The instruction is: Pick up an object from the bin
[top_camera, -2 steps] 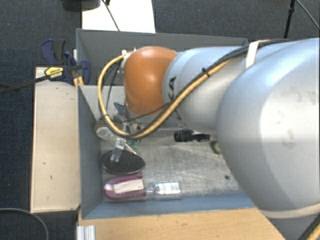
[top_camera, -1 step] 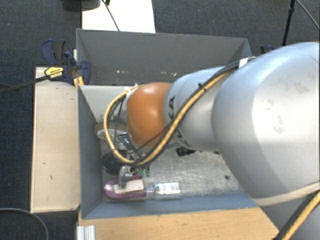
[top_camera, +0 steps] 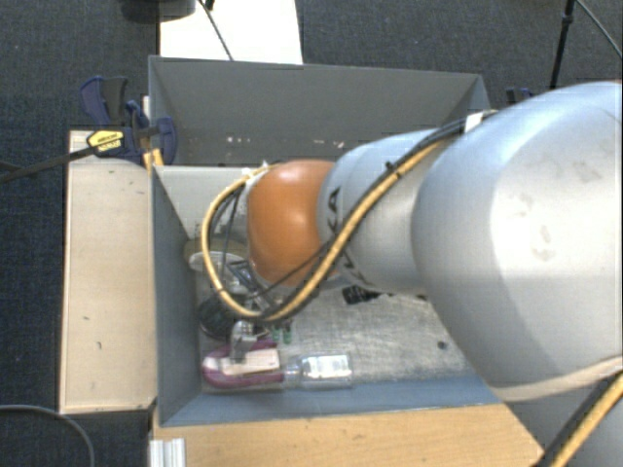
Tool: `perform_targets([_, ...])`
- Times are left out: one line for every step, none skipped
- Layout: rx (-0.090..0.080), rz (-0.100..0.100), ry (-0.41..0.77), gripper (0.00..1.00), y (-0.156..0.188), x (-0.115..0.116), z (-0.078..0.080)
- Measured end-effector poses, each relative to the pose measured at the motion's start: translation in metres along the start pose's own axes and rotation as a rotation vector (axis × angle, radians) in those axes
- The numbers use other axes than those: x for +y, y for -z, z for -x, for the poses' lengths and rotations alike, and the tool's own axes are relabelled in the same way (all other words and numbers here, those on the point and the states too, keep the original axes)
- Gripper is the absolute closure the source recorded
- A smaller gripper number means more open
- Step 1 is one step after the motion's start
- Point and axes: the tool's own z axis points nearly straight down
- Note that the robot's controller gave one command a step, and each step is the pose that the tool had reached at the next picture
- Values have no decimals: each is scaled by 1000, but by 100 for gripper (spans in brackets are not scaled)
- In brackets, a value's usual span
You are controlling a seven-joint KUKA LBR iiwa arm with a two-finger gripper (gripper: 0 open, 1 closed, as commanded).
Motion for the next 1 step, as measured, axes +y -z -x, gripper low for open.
perform_targets([-2, -6, -10, 100, 134, -9, 24])
